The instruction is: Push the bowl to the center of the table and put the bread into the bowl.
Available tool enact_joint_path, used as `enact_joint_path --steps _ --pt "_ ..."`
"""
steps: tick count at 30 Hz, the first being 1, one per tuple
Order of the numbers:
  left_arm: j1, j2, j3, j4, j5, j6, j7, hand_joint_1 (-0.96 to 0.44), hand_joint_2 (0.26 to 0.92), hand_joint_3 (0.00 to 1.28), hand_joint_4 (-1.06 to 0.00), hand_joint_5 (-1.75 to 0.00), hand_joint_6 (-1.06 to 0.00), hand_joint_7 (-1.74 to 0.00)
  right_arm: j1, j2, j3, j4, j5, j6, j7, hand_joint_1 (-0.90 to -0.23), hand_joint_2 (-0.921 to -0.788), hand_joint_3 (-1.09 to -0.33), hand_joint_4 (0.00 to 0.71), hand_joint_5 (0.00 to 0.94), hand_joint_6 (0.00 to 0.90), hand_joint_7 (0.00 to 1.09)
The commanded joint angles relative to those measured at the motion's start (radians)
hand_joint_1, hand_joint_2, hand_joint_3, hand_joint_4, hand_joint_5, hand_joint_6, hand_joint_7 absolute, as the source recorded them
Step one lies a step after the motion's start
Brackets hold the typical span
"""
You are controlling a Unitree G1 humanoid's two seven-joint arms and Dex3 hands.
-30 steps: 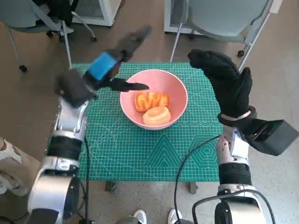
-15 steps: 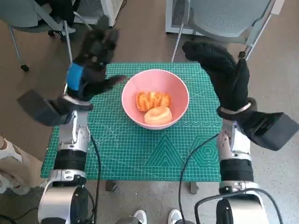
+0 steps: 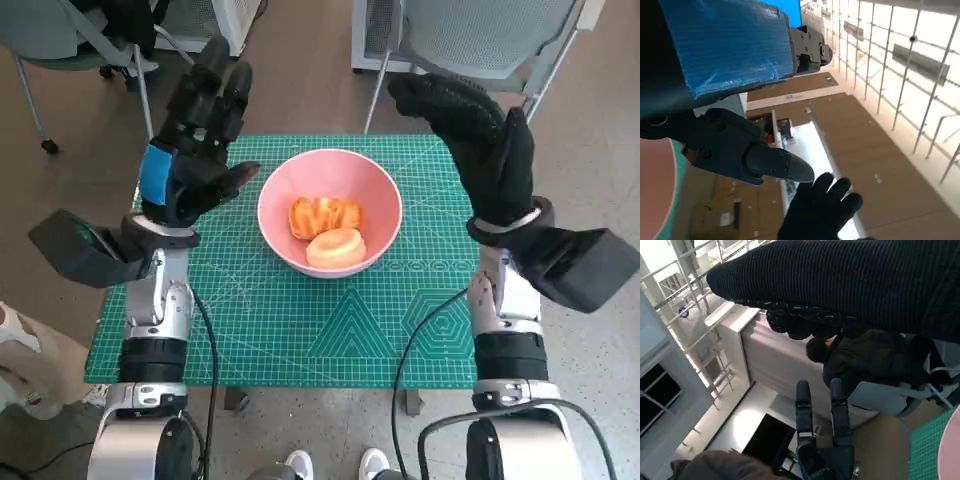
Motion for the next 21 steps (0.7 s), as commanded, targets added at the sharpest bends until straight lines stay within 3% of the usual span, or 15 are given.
enact_joint_path --steps 1,21 --pt "0.015 0.018 -0.015 -0.020 0.025 -0.001 -0.001 -0.61 0.921 0.10 -0.05 -0.01 -0.20 -0.10 0.006 -0.010 0.006 0.015 -0.016 -0.002 -0.013 -0.678 -0.921 -0.877 0.051 0.000 -0.001 0.26" --pt "0.026 0.009 -0.038 -0.007 0.046 -0.018 -0.006 -0.64 0.921 0.12 -0.05 -0.01 -0.19 -0.09 0.023 -0.013 0.014 0.015 -0.018 -0.012 -0.035 -0.671 -0.921 -0.878 0.053 0.001 -0.001 0.27"
